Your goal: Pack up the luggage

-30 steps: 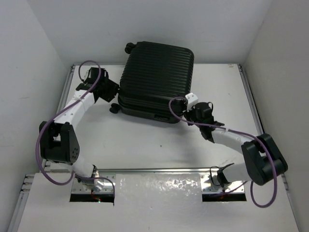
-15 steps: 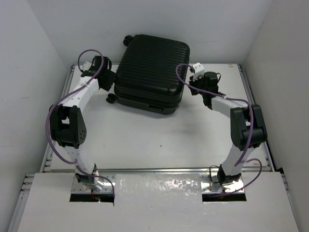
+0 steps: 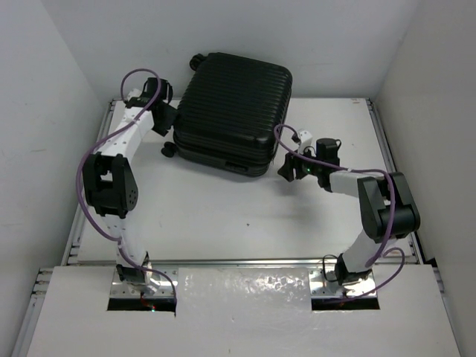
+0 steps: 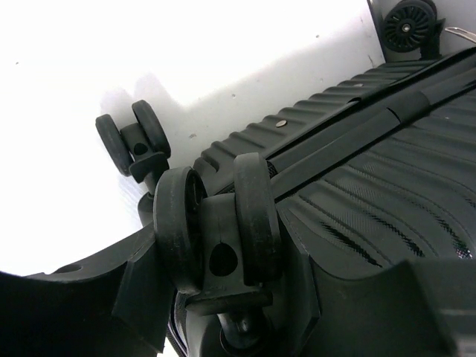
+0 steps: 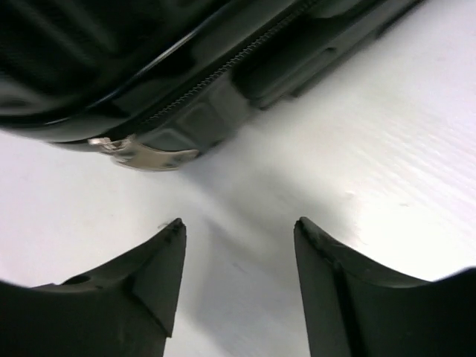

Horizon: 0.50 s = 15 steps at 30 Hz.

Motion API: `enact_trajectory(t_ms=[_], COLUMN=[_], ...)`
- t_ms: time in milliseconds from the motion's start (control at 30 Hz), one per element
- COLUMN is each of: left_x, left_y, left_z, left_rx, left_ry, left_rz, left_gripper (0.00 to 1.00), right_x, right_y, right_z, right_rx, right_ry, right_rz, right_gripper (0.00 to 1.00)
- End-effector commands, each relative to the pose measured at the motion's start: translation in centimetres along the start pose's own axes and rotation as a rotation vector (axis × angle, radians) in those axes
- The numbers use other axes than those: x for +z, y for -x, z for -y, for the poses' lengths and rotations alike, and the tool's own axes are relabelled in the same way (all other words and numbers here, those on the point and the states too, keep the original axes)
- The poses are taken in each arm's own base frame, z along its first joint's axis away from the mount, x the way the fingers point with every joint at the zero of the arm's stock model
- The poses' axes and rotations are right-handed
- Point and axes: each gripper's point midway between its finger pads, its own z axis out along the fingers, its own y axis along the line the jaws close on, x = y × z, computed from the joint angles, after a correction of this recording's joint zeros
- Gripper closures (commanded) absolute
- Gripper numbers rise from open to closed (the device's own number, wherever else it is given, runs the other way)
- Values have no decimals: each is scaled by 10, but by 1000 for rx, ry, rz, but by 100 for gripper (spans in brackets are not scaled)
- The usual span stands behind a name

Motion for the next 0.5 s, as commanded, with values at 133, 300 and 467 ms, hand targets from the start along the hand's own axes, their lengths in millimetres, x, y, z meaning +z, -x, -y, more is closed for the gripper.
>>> enact_trajectory(t_ms=[133,300,467], left_x=[33,33,30], left_y=[11,9,10], left_z=[-5,0,-3], left_rx=[53,71,77], left_ry=[8,-11,-8], left_rz=[56,41,43], left_gripper=[100,100,100], right_x=[13,21,31], right_y=[62,82,93], right_z=[-50,-58,-59], right_rx=[-60,-68,-85], right_ry=[168,165,173], right_rz=[201,264,280], right_gripper=[31,35,66])
